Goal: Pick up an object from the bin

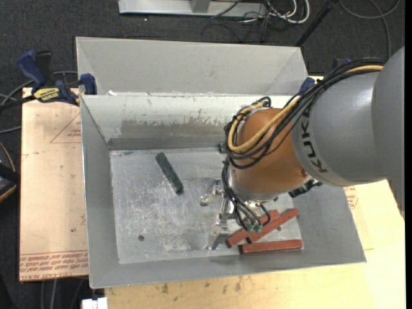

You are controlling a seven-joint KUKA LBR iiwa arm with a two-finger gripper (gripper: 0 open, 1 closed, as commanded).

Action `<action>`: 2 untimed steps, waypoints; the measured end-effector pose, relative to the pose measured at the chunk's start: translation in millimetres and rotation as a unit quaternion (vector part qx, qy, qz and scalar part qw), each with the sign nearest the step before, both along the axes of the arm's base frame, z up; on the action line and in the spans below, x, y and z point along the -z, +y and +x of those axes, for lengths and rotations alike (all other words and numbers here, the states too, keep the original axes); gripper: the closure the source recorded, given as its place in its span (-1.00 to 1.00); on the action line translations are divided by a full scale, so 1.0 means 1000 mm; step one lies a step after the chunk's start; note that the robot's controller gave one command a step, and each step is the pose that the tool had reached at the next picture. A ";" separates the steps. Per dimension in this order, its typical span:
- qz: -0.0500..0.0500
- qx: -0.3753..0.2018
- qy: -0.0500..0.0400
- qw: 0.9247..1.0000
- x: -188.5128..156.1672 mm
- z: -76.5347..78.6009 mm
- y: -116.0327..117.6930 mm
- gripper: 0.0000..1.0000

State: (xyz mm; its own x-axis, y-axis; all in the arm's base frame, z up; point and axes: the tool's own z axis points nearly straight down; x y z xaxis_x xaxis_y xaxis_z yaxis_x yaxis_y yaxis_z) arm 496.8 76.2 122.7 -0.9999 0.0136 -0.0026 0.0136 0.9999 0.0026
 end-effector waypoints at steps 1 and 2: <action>-0.002 -0.058 0.001 0.998 0.031 -0.001 -0.012 -1.00; 0.003 -0.078 -0.003 0.997 0.044 0.012 -0.053 -1.00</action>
Offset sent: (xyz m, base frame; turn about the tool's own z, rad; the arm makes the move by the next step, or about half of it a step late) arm 0.0144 -0.0809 -0.0527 -0.1375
